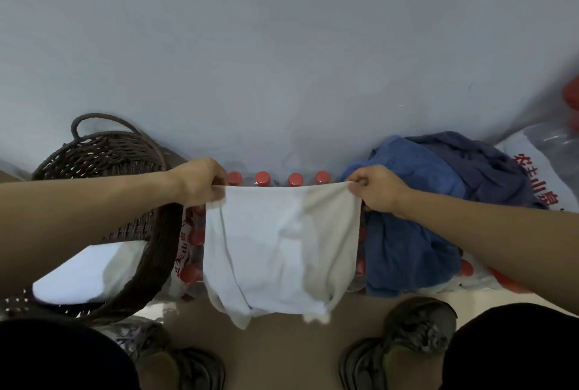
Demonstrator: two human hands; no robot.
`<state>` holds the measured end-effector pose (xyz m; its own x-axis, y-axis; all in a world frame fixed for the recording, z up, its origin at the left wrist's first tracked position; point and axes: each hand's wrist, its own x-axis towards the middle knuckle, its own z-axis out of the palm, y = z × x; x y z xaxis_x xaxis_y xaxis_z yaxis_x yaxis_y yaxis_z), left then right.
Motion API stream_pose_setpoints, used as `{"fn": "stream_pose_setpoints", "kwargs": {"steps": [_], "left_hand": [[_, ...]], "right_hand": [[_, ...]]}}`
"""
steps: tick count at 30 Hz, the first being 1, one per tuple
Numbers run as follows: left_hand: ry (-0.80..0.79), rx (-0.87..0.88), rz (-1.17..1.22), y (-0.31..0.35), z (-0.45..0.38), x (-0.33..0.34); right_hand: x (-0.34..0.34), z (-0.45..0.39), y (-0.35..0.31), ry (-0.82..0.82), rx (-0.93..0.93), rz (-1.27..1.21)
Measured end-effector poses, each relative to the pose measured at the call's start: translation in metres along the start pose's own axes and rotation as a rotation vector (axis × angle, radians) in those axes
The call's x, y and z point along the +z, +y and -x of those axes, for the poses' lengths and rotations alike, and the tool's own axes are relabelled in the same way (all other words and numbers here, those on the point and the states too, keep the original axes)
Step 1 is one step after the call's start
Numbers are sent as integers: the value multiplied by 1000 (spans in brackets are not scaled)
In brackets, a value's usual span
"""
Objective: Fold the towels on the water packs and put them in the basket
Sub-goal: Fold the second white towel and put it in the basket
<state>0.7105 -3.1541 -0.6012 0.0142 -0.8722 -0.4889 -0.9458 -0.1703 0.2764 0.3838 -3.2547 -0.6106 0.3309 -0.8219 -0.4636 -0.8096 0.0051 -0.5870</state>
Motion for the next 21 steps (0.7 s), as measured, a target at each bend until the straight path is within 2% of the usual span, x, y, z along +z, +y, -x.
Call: {"fn": "stream_pose_setpoints", "kwargs": {"steps": [2, 4, 8, 11, 13, 15, 17, 19, 21], "left_hand": [[-8, -32, -19, -3, -11, -1], [8, -50, -53, -6, -21, -5], [62, -21, -143, -8, -38, -8], [86, -54, -161, -11, -50, -8], [93, -68, -177, -13, -56, -4], [93, -111, -151, -12, -57, 2], [114, -162, -87, -8, -55, 10], [174, -199, -2, 1, -45, 16], [313, -233, 66, 14, -24, 22]], "right_hand": [[0, -12, -4, 48, -40, 182], [1, -23, -7, 77, -2, 200], [11, -37, -14, 156, 250, -295], [18, -44, -10, 188, 252, -403], [20, -43, -7, 139, 137, -202], [22, -37, -7, 9, -6, 25], [22, -29, -8, -103, -83, 93], [20, -23, -9, -97, -166, 187], [18, -18, -10, -77, -264, 272]]}}
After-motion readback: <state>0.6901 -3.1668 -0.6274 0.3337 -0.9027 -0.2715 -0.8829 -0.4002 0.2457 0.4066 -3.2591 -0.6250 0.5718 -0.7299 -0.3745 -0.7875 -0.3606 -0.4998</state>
